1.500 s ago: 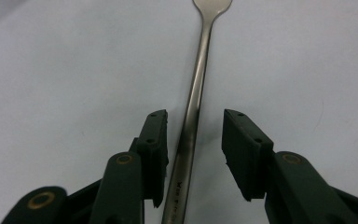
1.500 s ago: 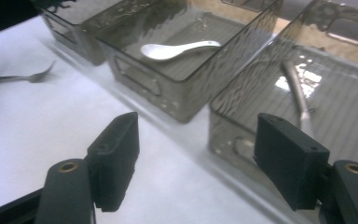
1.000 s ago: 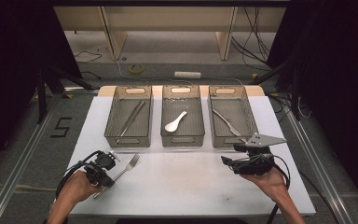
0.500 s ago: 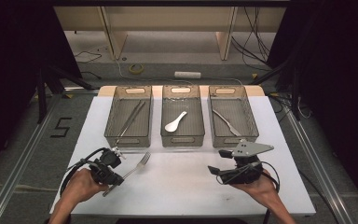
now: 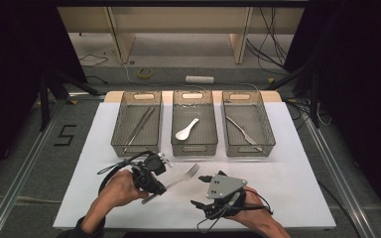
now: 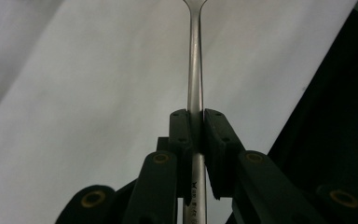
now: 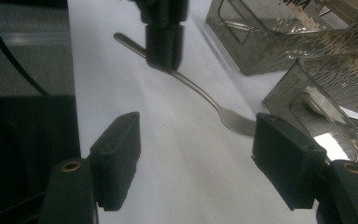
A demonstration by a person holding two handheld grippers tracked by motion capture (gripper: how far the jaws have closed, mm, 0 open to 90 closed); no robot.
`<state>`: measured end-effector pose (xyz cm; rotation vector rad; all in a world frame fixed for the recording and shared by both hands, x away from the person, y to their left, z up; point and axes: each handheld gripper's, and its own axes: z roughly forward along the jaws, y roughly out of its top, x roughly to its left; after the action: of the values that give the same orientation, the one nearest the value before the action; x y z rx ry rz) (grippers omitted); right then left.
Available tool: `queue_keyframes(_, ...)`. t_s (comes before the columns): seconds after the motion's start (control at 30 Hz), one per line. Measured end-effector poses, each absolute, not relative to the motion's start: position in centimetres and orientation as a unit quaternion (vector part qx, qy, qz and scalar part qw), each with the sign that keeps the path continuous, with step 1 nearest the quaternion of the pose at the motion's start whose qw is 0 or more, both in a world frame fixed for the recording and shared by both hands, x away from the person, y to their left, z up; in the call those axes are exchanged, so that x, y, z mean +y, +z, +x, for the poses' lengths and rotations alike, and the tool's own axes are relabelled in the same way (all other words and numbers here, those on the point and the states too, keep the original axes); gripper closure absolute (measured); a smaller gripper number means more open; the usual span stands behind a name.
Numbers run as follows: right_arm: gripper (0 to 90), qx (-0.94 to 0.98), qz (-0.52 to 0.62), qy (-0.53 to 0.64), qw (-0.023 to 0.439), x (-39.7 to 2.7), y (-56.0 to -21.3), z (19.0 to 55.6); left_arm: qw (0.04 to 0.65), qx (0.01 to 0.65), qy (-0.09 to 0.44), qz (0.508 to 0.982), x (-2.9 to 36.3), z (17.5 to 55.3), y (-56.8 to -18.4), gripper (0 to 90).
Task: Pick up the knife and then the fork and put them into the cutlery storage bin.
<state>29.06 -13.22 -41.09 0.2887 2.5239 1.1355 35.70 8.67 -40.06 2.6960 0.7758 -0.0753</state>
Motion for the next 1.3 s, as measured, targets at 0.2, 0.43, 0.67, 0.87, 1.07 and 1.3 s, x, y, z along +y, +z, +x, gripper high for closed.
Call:
queue_keyframes(0.2, 37.1, 0.903, 0.081, 0.365, 0.212, -12.6, -42.0, 29.3, 0.158, 0.232, -0.029, 0.959, 5.4, 35.6, -39.8, 81.5)
queue_keyframes(0.43, 48.8, 0.912, 0.05, 0.317, 0.253, -12.1, -43.2, 29.6, 0.149, 0.204, -0.036, 0.967, 3.8, 35.4, -39.6, 81.5)
queue_keyframes(0.67, 65.2, 0.923, 0.016, 0.275, 0.269, -11.8, -43.9, 30.1, 0.148, 0.195, -0.04, 0.969, 3.1, 35.2, -39.5, 81.4)
queue_keyframes(0.87, 77.7, 0.926, -0.001, 0.253, 0.281, -11.5, -44.3, 30.0, 0.147, 0.191, -0.045, 0.97, 2.8, 35.2, -39.5, 81.4)
queue_keyframes(1.07, 88.0, 0.929, -0.065, 0.212, 0.297, -11.6, -44.7, 29.9, 0.167, 0.201, -0.055, 0.964, 3.0, 35.5, -39.1, 82.4)
queue_keyframes(1.3, 88.3, 0.932, -0.054, 0.214, 0.287, -12.6, -44.9, 30.2, 0.178, 0.225, -0.027, 0.958, 3.6, 35.7, -38.6, 60.1)
